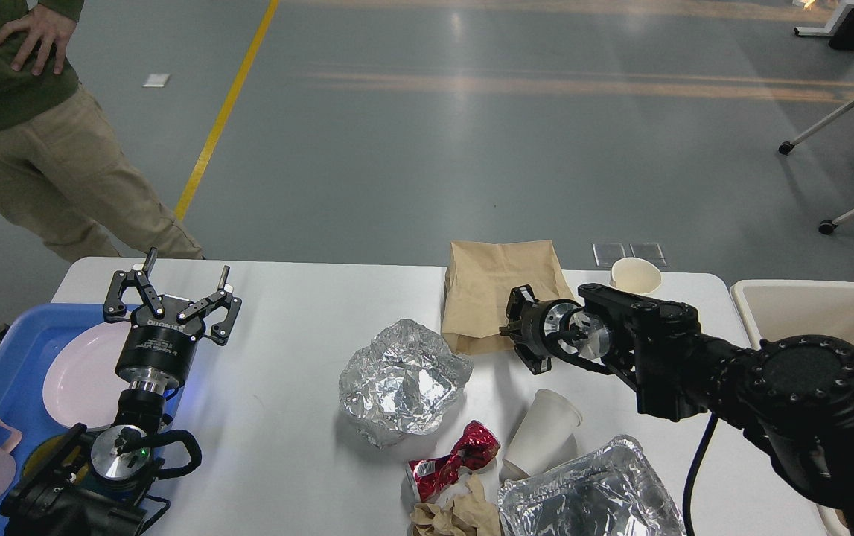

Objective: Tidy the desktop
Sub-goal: 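Grasp the flat brown paper bag's edge with the right gripper, then lift the flat paper bag and carry it toward the white bin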

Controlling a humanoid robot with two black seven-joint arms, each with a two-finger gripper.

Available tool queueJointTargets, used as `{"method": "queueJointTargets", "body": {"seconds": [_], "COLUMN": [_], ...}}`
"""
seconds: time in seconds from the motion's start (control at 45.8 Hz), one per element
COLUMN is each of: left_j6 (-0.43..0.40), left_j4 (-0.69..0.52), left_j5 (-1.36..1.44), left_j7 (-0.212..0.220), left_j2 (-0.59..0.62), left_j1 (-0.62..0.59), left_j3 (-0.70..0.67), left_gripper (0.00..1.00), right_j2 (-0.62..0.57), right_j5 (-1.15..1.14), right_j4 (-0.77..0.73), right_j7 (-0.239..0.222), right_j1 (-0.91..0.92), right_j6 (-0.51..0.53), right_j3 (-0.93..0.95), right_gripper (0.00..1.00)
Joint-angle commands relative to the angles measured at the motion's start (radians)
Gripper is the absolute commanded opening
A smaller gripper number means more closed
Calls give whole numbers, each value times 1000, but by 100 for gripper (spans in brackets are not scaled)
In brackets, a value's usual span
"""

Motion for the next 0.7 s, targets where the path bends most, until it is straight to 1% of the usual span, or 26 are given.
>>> {"method": "queueJointTargets", "body": {"seconds": [0.0,0.153,0.175,0.284,0.393,0.459,0.525,0.678], "left_j6": [0,0,0,0,0,0,0,0], "left_j4": [1,0,0,0,0,1,0,0], "left_j5": [0,0,0,0,0,0,0,0], "left_j7": [0,0,0,0,0,0,0,0], "left_j2": [0,0,0,0,0,0,0,0], "left_j1": [0,0,0,0,0,0,0,0], "left_j3": [0,0,0,0,0,0,0,0], "left_gripper": [96,96,96,96,96,96,96,96], "right_j2": [0,-3,-4,-17,-23,-52,-95,-184], "right_j5": [-3,-3,-3,-6,-10,-13,-10,-7], "right_j4": [-1,8,10,11,25,71,138,292], "right_j7": [0,-7,-13,-75,-97,-108,-117,-155], "right_j1": [2,8,11,27,73,129,186,335], "right_j6": [-7,-7,-3,13,36,63,66,72], "right_j3": [-2,-5,-7,-13,-21,-39,-53,-91], "right_gripper": [0,0,0,0,0,0,0,0]}}
